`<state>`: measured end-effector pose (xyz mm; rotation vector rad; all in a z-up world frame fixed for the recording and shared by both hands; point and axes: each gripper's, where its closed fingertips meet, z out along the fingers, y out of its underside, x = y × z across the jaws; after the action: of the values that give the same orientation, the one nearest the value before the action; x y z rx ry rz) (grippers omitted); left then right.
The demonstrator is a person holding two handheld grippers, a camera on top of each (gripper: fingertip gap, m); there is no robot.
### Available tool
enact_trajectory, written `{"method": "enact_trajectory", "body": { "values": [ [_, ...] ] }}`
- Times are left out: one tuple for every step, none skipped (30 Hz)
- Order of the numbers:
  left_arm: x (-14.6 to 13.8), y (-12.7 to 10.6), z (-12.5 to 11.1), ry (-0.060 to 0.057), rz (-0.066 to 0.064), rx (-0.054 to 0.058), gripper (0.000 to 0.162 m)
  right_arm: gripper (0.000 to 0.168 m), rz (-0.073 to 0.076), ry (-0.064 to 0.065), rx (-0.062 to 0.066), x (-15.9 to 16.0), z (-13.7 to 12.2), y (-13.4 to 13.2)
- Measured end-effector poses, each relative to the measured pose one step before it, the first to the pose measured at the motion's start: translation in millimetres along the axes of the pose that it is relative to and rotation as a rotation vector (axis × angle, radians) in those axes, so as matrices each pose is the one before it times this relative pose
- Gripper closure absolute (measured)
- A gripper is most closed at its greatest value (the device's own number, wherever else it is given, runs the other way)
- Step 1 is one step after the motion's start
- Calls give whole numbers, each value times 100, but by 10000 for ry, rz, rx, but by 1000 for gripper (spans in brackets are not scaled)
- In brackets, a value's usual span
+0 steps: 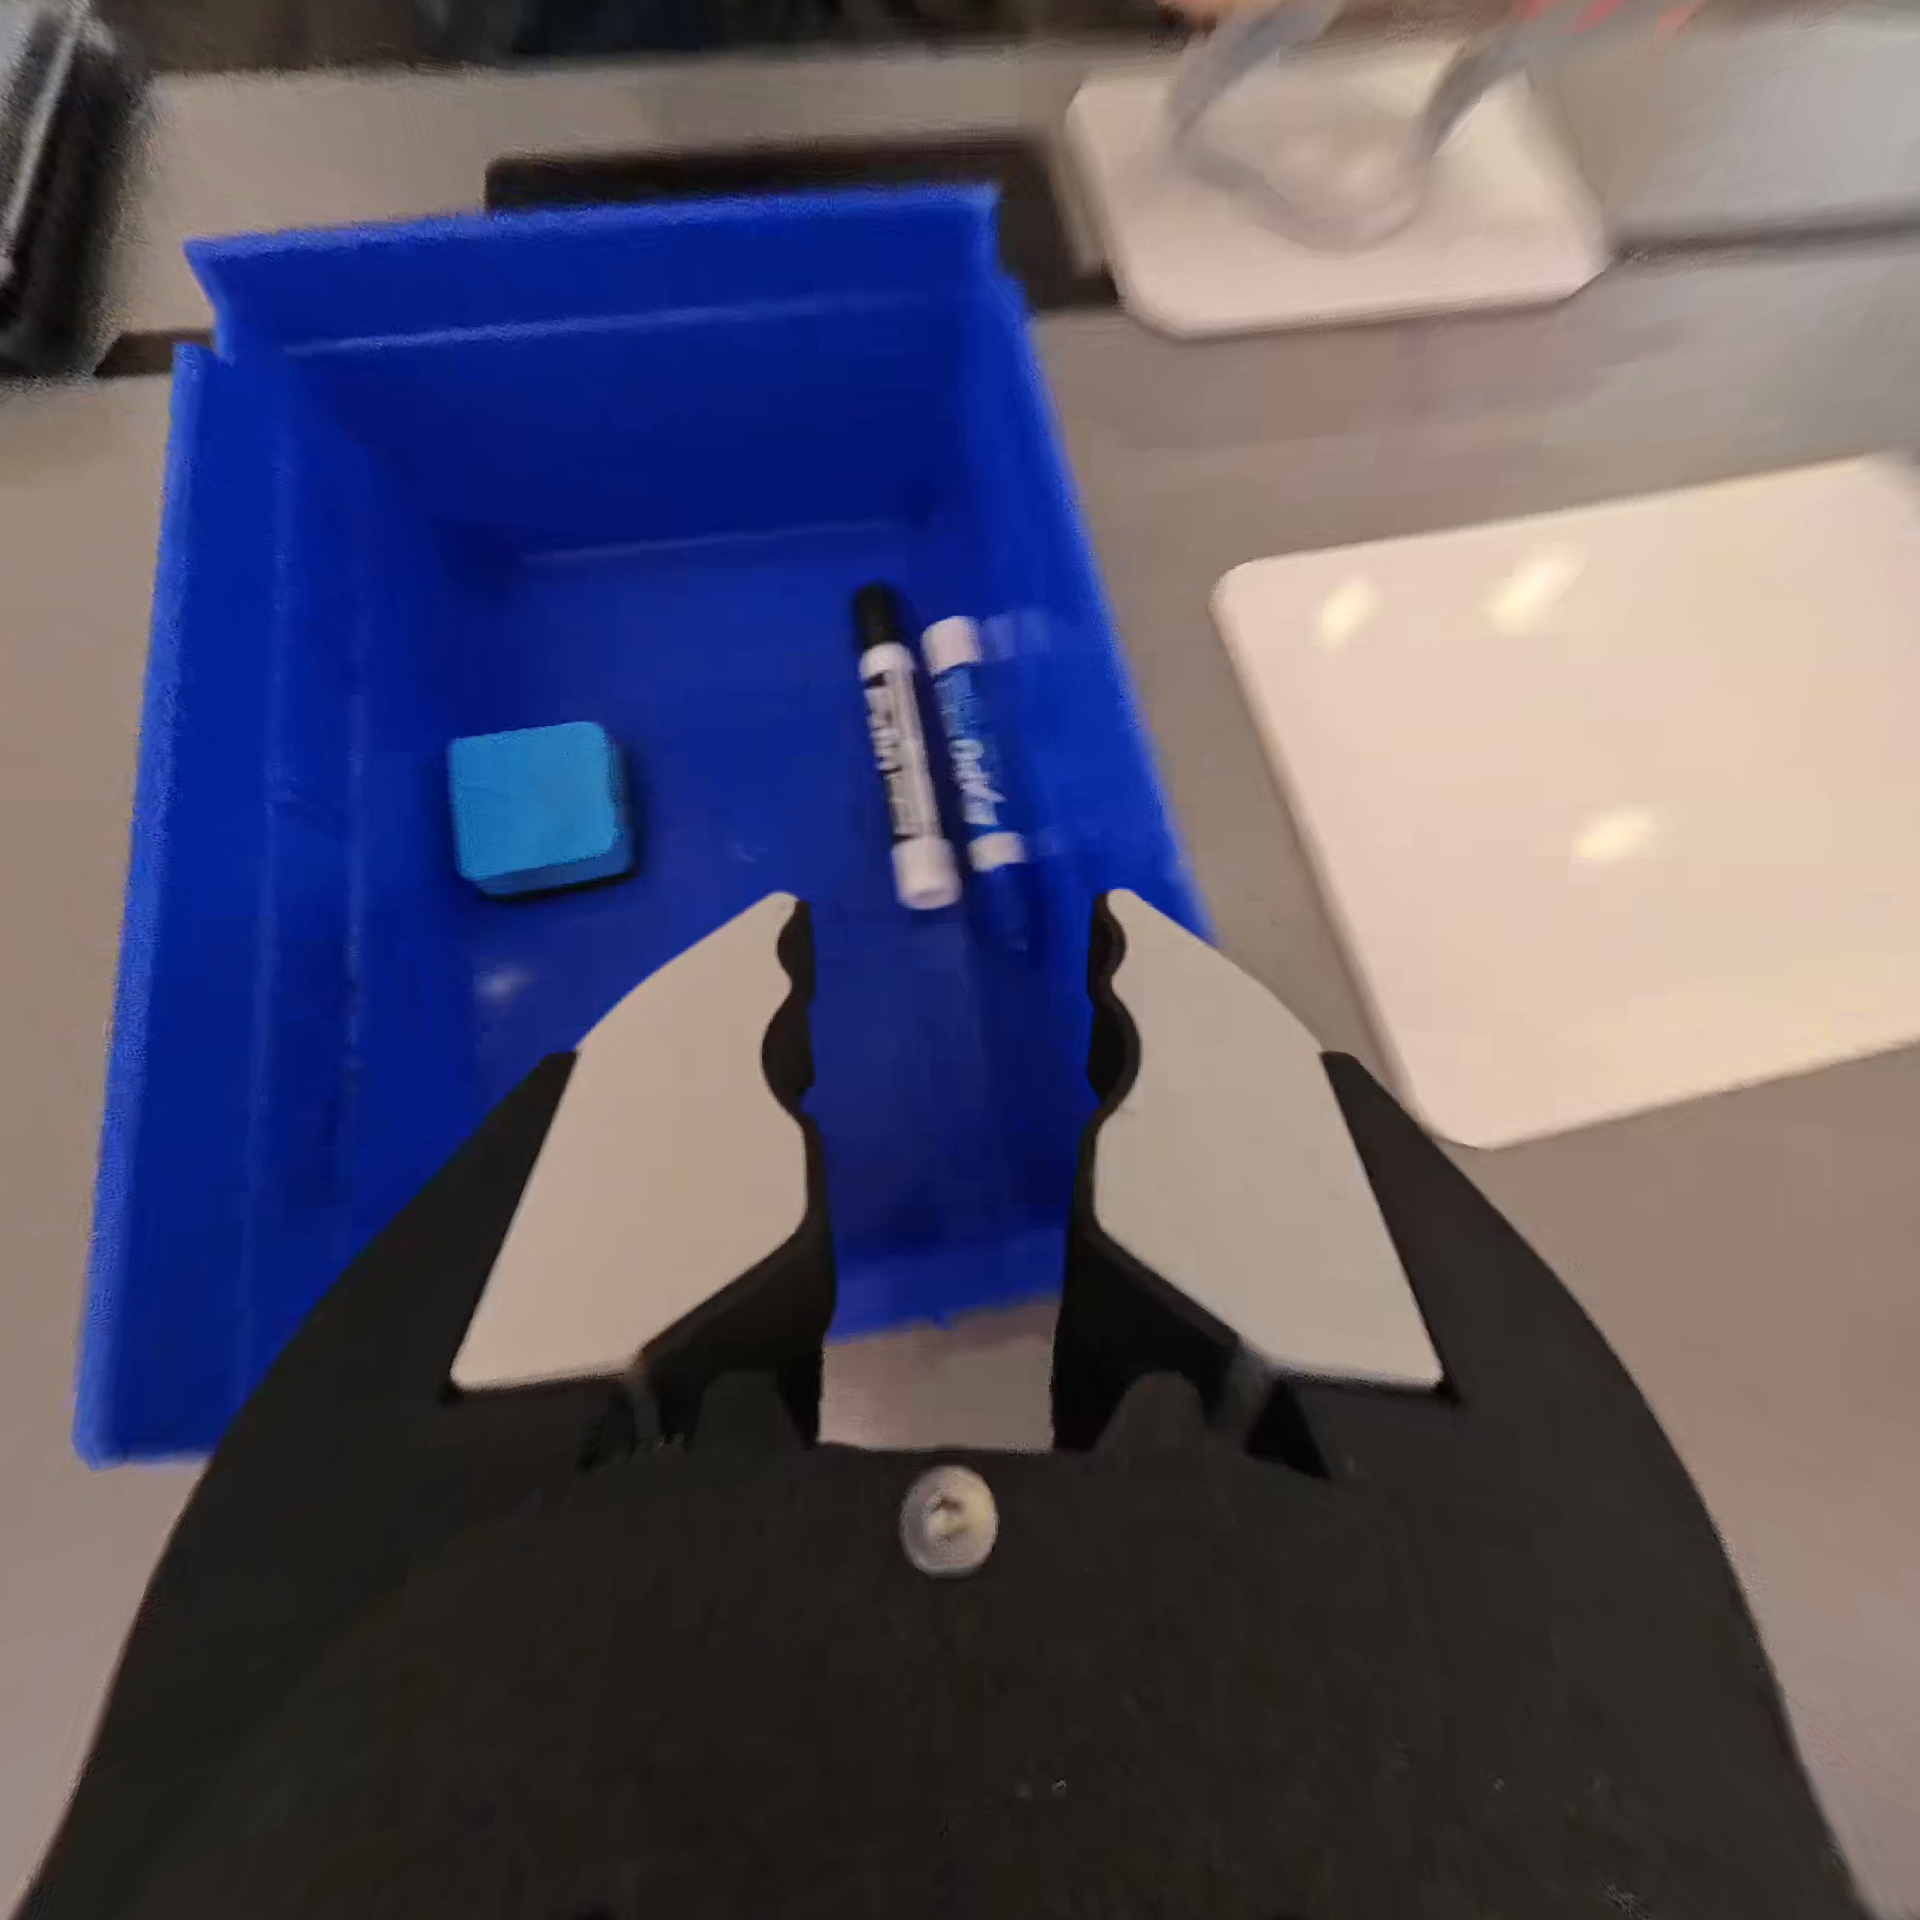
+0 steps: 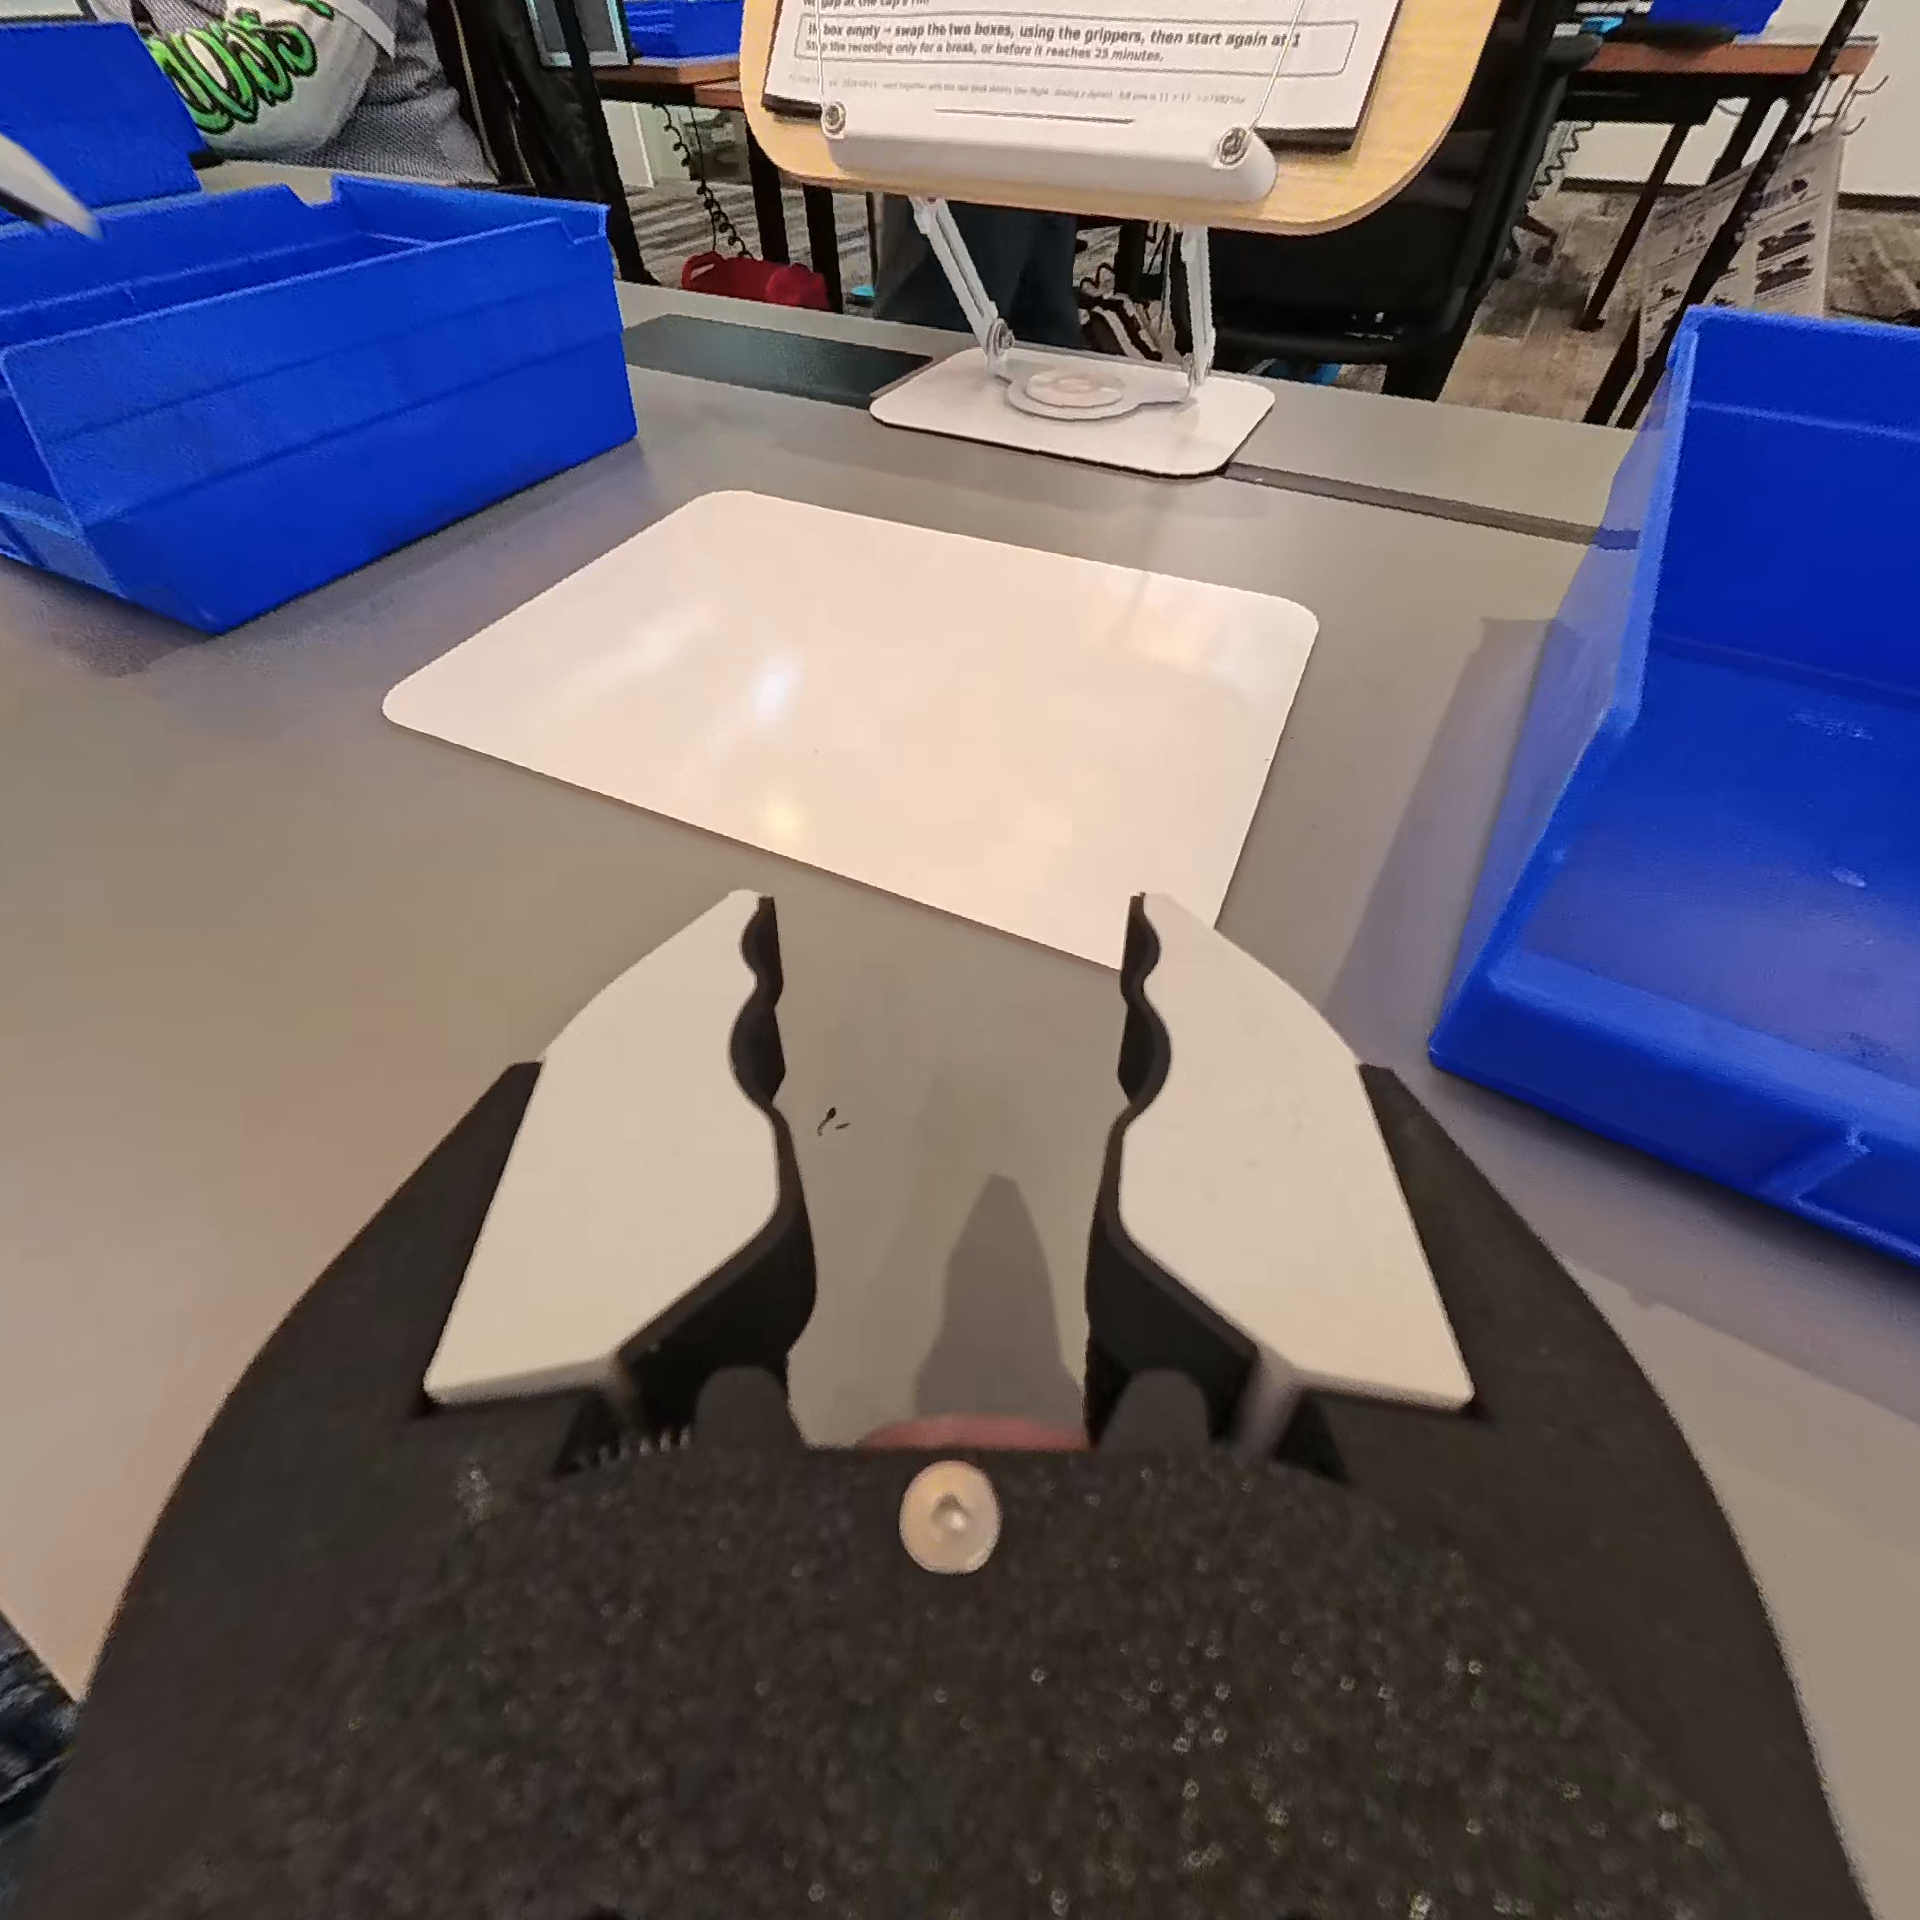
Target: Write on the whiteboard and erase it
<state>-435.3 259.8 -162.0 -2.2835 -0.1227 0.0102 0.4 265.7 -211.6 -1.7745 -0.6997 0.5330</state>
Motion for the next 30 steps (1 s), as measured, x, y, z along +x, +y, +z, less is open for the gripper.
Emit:
{"method": "enact_trajectory", "body": {
  "values": [
    [-1237, 10, 2149, -337, 168, -620, 112, 106, 10, 0, 3, 8, 3, -4],
    [-755, 20, 2054, -106, -11, -594, 111, 106, 1, 4, 4, 4, 3, -6],
    [-108, -50, 1827, 239, -140, -554, 110, 106, -5, 7, -11, 5, 13, 8],
    [304, -149, 1579, 459, -220, -463, 110, 106, -8, 6, -16, -1, 18, 22],
    [88, -140, 1367, 267, -159, -446, 110, 106, -11, 7, -11, 2, 19, 6],
    [-208, -195, 1118, -4, -84, -353, 110, 106, -13, 7, -9, -11, 23, 13],
    [-110, -300, 880, -10, -28, -192, 110, 106, -9, 6, -10, 6, 27, 2],
    [-168, -216, 756, -82, 3, -220, 111, 106, 1, -1, -14, 11, 21, 18],
    [-224, -157, 636, -144, 34, -212, 111, 106, 17, -4, -10, 11, 10, 18],
    [-118, -115, 535, -88, 67, -171, 111, 106, 25, -6, 2, 16, 3, -4],
    [-49, -24, 464, -35, 57, -185, 113, 106, 25, -7, 7, 23, -1, -8],
    [-110, 31, 436, -62, 39, -174, 116, 106, 29, -8, 4, 26, -9, -2],
    [-101, 72, 429, -45, 39, -179, 116, 106, 32, -10, -1, 28, 7, -2],
    [-24, 73, 381, 20, 16, -153, 117, 106, 29, -9, -4, 17, 5, 1],
    [-63, 123, 339, -2, 11, -173, 120, 106, 22, -6, -4, 12, 7, 12],
    [11, 57, 267, 48, 10, -106, 121, 106, 12, -8, -10, 9, 7, 8],
    [-50, -3, 149, 28, -15, -36, 124, 106, 3, -8, -15, -6, 13, 23],
    [-155, -97, -53, -60, 16, 50, 129, 106, -2, -1, -11, -7, 12, 8],
    [-114, 74, -13, -29, -6, -55, 133, 106, -4, 1, -5, -3, 3, 5],
    [-49, 69, 12, 19, 22, -4, 136, 106, -3, 0, 1, -4, -6, 1],
    [-55, 20, -11, 0, 8, 50, 138, 106, 0, 1, 5, 1, 4, -7],
    [-40, 50, -6, -5, -7, 26, 139, 106, 4, -5, 0, -2, -7, 2],
    [-54, 80, -29, -32, 33, 11, 140, 106, 7, -7, -11, -7, 15, 17],
    [-52, 93, -38, -42, 40, -11, 141, 106, 7, -5, -14, 9, 13, 21],
    [-47, 65, -21, -45, 28, 17, 141, 106, 4, 1, -8, -2, 8, 6],
    [-2, 42, -18, -15, 3, 45, 141, 106, -4, -2, -6, -7, 2, 6],
    [19, 34, -19, 10, -21, 35, 141, 106, -10, -6, -8, -16, 11, 16],
    [3, 28, -19, 9, -11, 24, 141, 106, -9, 2, 4, -12, -7, -11],
    [45, 22, -17, 28, -5, 16, 140, 106, -7, 7, 10, 0, -7, -8],
    [81, 38, -26, 51, -12, 4, 139, 106, -7, 1, 3, -7, -12, 1]
  ]
}}
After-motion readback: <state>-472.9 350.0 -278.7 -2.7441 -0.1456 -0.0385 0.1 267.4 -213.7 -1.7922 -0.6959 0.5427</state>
